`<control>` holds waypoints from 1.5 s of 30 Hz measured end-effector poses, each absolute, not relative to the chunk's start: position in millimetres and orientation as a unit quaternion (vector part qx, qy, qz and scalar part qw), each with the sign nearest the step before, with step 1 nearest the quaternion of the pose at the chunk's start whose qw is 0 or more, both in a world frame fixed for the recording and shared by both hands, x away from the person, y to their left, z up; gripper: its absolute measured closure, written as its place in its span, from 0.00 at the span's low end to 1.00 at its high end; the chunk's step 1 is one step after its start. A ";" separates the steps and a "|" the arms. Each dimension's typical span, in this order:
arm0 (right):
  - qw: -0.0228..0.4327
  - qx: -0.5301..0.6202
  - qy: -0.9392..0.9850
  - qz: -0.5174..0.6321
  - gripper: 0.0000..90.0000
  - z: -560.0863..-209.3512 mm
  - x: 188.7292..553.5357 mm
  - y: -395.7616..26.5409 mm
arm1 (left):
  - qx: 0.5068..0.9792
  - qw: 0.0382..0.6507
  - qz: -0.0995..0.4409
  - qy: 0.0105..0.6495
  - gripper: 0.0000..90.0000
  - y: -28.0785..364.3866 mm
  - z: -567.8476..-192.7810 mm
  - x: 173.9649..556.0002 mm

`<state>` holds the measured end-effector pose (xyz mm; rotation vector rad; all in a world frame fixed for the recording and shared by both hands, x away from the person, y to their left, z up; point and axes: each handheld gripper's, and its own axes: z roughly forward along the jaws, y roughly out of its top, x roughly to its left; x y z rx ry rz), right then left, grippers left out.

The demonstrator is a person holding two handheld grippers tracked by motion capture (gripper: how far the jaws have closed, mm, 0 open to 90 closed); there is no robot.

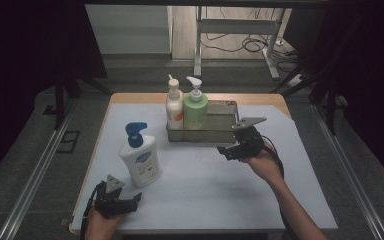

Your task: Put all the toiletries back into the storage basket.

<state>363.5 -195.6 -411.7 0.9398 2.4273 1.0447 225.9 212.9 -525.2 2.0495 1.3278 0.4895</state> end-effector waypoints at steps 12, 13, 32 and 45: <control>0.174 0.329 0.857 0.355 0.04 -434.4 334.6 -224.4 | 0.786 0.316 0.182 0.499 0.12 214.0 -523.6 227.2; 0.173 0.330 0.857 0.356 0.03 -437.0 332.4 -226.7 | 0.785 0.317 0.182 0.500 0.12 213.7 -523.6 227.3; 0.146 0.361 0.854 0.345 0.00 -495.5 303.9 -259.2 | 0.781 0.326 0.186 0.499 0.17 221.4 -512.9 227.3; 0.142 0.367 0.854 0.341 0.00 -522.4 299.6 -257.7 | 0.767 0.331 0.202 0.511 0.26 235.4 -505.8 231.2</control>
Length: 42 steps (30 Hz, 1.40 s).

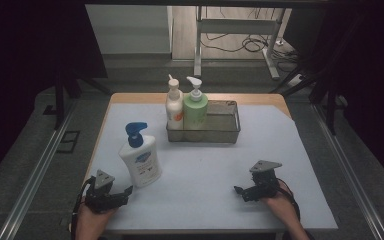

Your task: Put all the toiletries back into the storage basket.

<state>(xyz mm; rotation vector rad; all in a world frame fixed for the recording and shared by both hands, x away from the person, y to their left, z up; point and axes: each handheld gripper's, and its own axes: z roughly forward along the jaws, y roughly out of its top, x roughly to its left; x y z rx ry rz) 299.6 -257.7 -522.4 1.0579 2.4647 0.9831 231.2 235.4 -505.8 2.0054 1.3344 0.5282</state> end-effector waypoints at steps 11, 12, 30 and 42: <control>0.144 0.367 0.854 0.338 0.00 -522.6 299.0 -257.1 | 0.754 0.345 0.208 0.519 0.41 251.2 -500.6 248.7; 0.144 0.368 0.854 0.338 0.00 -522.5 299.1 -257.1 | 0.754 0.347 0.206 0.518 0.42 251.9 -500.5 251.2; 0.144 0.367 0.854 0.340 0.00 -522.9 299.1 -257.4 | 0.771 0.365 0.161 0.495 0.70 243.0 -507.1 286.8; 0.145 0.366 0.854 0.340 0.00 -523.0 299.2 -257.5 | 0.775 0.368 0.150 0.491 0.76 238.9 -509.5 283.7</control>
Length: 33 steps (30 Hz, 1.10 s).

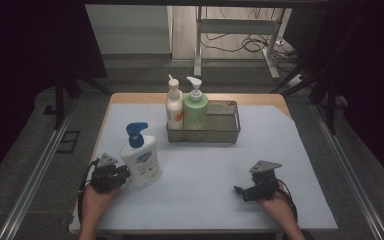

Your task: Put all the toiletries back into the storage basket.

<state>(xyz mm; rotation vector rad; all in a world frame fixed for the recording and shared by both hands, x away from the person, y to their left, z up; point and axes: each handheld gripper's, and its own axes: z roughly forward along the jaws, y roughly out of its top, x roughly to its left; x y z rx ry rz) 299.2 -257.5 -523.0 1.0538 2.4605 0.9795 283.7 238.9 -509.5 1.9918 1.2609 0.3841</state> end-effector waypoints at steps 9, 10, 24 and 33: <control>0.145 0.366 0.854 0.340 0.00 -523.0 299.1 -257.5 | 0.785 0.370 0.144 0.476 0.76 226.3 -511.5 283.5; 0.145 0.366 0.854 0.340 0.00 -523.0 299.1 -257.5 | 0.785 0.371 0.143 0.475 0.76 225.1 -511.6 283.1; 0.146 0.366 0.854 0.340 0.00 -523.0 299.2 -257.5 | 0.791 0.374 0.134 0.466 0.79 212.7 -513.2 277.1; 0.145 0.366 0.854 0.340 0.00 -523.0 299.2 -257.5 | 0.787 0.378 0.124 0.472 0.82 210.8 -514.4 274.8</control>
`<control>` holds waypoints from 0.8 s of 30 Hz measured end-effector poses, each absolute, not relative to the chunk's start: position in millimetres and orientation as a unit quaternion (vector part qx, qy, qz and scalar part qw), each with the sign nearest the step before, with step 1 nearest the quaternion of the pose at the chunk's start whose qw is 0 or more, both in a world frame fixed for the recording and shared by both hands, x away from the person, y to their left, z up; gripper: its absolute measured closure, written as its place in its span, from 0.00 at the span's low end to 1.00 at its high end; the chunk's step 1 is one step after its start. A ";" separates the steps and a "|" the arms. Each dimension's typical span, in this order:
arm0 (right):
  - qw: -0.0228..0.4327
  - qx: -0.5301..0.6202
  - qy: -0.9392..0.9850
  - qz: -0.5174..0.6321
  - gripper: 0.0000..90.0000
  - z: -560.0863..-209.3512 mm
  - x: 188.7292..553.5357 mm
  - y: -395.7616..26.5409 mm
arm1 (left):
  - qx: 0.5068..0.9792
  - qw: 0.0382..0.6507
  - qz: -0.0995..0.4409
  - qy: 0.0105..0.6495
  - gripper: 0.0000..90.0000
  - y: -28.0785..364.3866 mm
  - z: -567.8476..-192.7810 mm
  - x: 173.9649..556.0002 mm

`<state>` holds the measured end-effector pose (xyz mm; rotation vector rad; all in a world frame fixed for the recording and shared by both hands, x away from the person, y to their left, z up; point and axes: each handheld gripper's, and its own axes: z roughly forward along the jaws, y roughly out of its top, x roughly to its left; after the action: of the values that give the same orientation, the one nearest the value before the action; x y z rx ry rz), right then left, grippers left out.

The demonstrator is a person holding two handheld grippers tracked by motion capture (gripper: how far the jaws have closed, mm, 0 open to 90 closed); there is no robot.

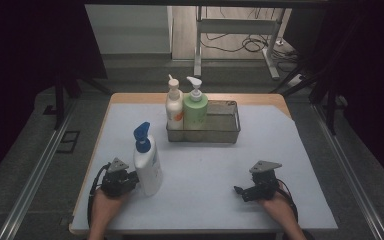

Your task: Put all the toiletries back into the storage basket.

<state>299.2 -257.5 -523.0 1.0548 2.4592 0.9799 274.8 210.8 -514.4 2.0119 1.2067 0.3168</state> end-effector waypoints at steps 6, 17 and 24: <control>0.145 0.366 0.854 0.340 0.00 -523.0 299.2 -257.5 | 0.794 0.371 0.120 0.467 0.83 204.8 -516.9 274.8; 0.146 0.366 0.854 0.340 0.00 -523.1 299.2 -257.6 | 0.798 0.372 0.113 0.461 0.82 193.4 -518.5 273.3; 0.146 0.366 0.854 0.340 0.00 -523.1 299.3 -257.6 | 0.800 0.370 0.114 0.458 0.83 187.4 -518.2 271.5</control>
<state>299.3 -257.6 -523.1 1.0535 2.4584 0.9797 271.5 187.4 -518.2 2.0520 1.1758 0.2933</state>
